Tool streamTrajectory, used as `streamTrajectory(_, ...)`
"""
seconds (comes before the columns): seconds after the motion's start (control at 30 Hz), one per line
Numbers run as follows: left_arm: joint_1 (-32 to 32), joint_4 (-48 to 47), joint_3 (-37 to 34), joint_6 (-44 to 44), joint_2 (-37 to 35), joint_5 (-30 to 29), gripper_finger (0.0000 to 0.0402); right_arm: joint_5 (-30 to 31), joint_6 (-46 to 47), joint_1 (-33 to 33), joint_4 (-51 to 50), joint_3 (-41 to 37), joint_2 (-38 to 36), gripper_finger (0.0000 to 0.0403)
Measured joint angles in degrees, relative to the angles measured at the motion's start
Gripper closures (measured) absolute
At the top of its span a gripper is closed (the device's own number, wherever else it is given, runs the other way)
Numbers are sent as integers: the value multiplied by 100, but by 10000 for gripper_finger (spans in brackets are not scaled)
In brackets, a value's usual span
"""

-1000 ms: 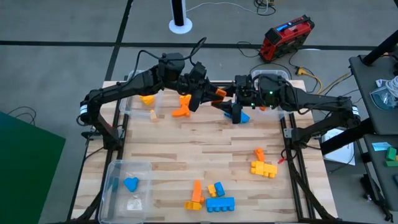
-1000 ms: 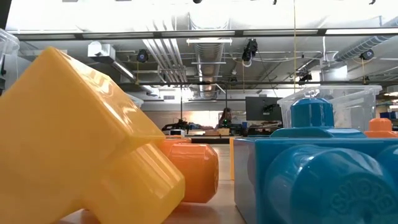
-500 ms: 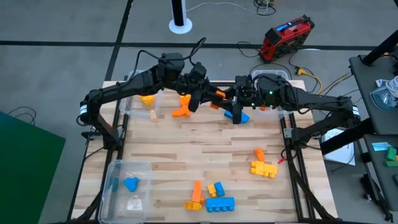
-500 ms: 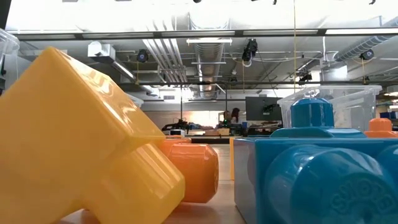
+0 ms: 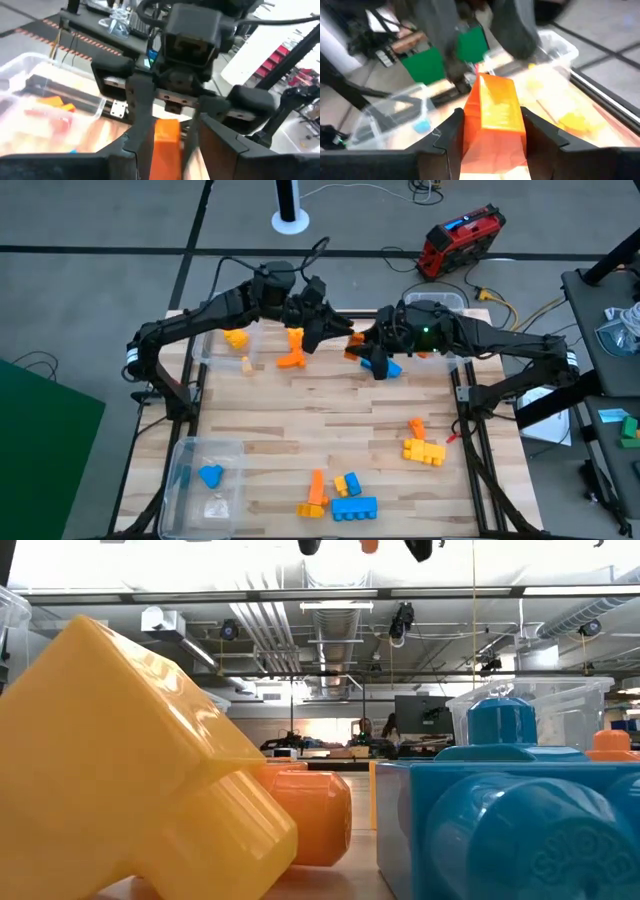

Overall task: Sort blocks
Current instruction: Put the middle left orange game piece into the top right transparent bin

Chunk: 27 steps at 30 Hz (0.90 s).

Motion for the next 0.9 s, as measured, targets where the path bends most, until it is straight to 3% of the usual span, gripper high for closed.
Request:
streamTrajectory(0.2, 31, -32, -7, -221, 5, 44, 257, 525, 32, -30, -672, 4, -3, 253)
streamTrajectory(0.47, 30, -105, -7, -228, -17, -62, 197, 2567, 504, -621, -2859, 4, -17, 253)
streamTrajectory(0.57, 32, -238, -7, -229, -17, -66, 189, 3289, 1086, -1066, -3706, -2, -17, 254)
streamTrajectory(0.73, 31, -644, -7, -342, -17, -67, 188, 3437, 1632, -2113, -4631, -7, -17, 253)
streamTrajectory(0.9, 28, -1074, -7, -362, -19, -81, 188, 3238, 1568, -2973, -4708, -145, 2, 247)
